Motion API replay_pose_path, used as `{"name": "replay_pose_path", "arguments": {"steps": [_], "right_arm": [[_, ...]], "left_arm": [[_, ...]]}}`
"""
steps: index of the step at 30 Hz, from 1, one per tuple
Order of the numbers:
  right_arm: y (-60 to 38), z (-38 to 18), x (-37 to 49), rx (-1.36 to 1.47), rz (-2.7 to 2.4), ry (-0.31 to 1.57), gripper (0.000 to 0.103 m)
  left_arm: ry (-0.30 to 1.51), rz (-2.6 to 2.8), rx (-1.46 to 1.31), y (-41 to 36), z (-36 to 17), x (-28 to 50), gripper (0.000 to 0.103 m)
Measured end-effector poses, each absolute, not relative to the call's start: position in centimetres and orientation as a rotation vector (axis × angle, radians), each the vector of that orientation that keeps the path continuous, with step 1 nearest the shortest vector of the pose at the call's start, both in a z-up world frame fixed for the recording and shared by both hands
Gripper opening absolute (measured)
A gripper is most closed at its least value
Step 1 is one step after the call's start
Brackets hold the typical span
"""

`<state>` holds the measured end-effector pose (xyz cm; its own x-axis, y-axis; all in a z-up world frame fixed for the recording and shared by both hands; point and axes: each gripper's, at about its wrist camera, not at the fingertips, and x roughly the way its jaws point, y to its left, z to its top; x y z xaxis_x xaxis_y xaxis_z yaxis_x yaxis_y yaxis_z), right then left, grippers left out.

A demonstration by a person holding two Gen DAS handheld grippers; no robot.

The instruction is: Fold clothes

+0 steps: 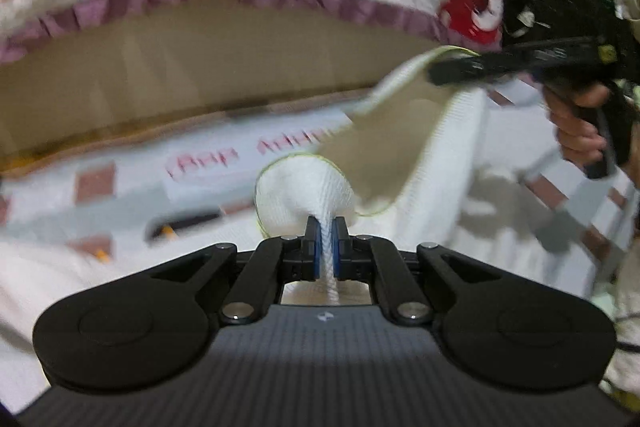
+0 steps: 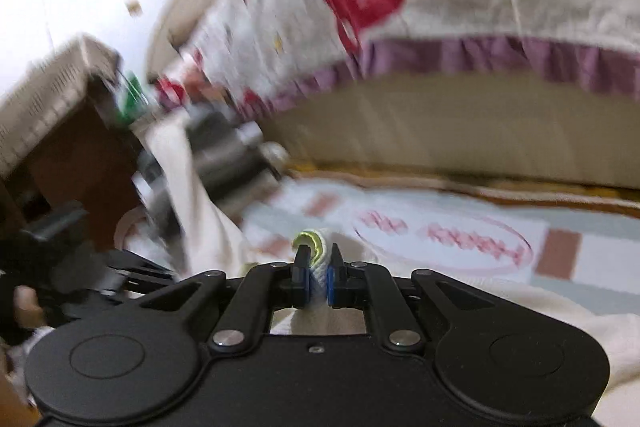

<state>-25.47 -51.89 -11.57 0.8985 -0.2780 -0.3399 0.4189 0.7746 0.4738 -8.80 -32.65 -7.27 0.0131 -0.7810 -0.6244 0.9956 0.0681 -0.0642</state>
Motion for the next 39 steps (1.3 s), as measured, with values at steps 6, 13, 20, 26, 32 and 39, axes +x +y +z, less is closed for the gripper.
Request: {"name": "replay_pose_path", "arguments": {"steps": [6, 13, 20, 26, 32, 39], "right_arm": [[-55.9, -10.4, -23.9, 0.542, -0.568, 0.309, 0.010], [-62.0, -11.1, -22.1, 0.541, -0.984, 0.311, 0.033], [-62.8, -16.5, -25.0, 0.579, -0.967, 0.476, 0.040], [-63.5, -17.5, -27.5, 0.635, -0.979, 0.475, 0.040], [-63.0, -16.9, -26.7, 0.658, -0.937, 0.439, 0.040], [-62.6, -16.9, -23.2, 0.630, -0.856, 0.472, 0.040]], "left_arm": [[0.521, -1.360, 0.487, -41.6, -5.1, -2.7, 0.004], [0.490, -1.222, 0.531, -53.0, -5.5, 4.3, 0.004], [0.475, -1.109, 0.568, -56.8, -10.3, 6.2, 0.001], [0.500, -1.052, 0.397, -56.4, -9.0, 9.5, 0.004], [0.689, -1.136, 0.442, -51.3, -9.8, 9.9, 0.025], [0.850, -1.168, 0.475, -42.7, -13.3, 9.6, 0.045]]}}
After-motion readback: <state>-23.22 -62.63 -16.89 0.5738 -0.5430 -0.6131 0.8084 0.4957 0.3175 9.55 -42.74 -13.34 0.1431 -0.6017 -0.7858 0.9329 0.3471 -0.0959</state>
